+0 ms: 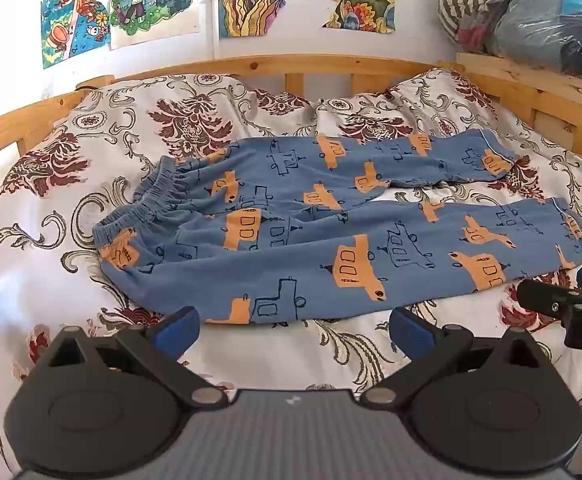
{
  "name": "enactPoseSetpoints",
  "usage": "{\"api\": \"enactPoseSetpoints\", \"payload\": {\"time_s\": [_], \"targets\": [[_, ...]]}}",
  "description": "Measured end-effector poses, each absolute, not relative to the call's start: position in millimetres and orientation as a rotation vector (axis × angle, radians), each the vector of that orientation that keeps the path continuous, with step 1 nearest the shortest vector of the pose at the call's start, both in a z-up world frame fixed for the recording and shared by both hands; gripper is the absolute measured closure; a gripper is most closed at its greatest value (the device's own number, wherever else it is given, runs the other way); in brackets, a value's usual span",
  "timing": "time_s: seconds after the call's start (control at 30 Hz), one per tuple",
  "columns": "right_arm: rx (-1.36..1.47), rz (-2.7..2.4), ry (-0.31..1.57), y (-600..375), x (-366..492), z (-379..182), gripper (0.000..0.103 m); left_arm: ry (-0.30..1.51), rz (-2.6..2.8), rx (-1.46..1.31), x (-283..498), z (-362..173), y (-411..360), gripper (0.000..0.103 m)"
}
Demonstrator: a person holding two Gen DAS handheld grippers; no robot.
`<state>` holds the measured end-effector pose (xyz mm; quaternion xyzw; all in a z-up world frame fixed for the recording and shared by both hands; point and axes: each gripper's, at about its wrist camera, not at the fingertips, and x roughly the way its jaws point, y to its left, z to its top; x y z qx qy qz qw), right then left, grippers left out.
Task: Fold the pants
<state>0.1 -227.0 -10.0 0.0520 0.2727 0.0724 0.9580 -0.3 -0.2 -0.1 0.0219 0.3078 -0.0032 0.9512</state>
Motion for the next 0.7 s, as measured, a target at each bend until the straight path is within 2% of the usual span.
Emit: {"api": "enactPoseSetpoints", "payload": {"time_s": [0.7], "targets": [[0.107, 0.144, 0.556, -227.6, -0.6, -10.2, 0.001, 0.633, -0.003, 0.035, 0.4, -0.3, -0.6, 0.000]]}}
